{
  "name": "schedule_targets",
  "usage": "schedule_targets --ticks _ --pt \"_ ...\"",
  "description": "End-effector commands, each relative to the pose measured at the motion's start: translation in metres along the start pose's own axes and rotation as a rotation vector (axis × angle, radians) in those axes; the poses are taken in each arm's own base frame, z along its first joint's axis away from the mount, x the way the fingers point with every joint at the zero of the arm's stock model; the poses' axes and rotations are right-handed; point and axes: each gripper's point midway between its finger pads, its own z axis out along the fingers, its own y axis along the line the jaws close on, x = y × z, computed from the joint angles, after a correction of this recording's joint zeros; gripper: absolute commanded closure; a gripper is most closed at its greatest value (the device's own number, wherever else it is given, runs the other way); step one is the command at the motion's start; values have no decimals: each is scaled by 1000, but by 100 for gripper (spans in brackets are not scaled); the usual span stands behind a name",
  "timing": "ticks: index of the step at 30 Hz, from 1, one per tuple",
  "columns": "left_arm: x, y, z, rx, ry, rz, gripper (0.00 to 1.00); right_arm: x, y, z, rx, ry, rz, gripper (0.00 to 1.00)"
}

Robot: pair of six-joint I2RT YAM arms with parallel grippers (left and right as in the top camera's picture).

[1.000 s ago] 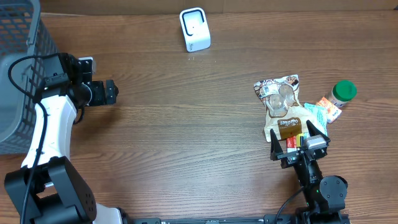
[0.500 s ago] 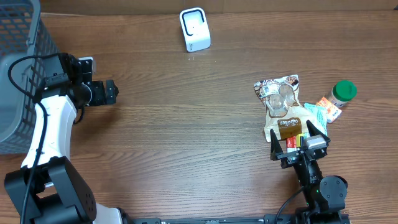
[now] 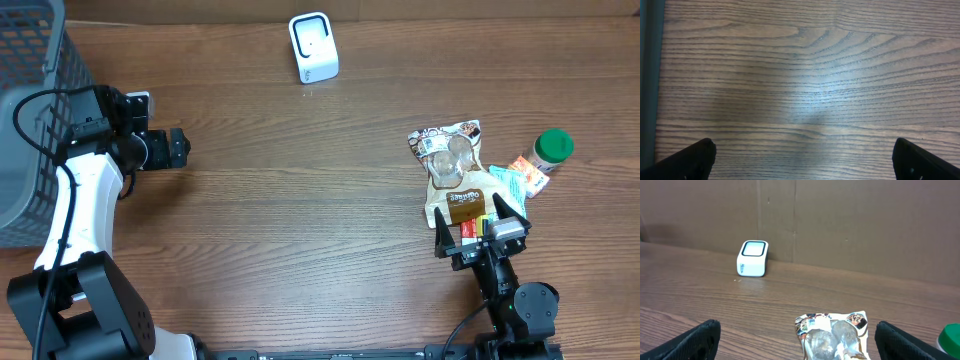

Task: Scan the item barcode

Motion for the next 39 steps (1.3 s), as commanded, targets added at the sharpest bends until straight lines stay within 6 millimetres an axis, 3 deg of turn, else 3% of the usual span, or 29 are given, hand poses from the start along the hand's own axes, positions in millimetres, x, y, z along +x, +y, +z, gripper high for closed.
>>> schedule_targets --ticks 1,3,7,13,14,16,19,25,39 --pt "-18 -11 -23 7 -75 43 0 2 0 0 0 -4 -2 0" --pt "-27 -19 -42 8 -127 65 0 2 0 0 0 -4 -2 0" --pt "-46 -41 -97 9 -278 122 0 2 0 0 0 -4 -2 0" --pt "-57 -61 -201 -12 -545 177 0 2 0 0 0 -4 -2 0" --pt "-55 -65 -229 -21 -617 188 0 2 0 0 0 -4 -2 0" --pt "-52 -68 -252 -29 -677 196 0 2 0 0 0 -4 -2 0" --pt "-48 -71 -274 -37 -734 204 0 2 0 0 0 -4 -2 0" --pt "-34 -75 -293 -39 -767 210 0 2 0 0 0 -4 -2 0" --pt "88 -90 -320 -13 -645 227 0 2 0 0 0 -4 -2 0"
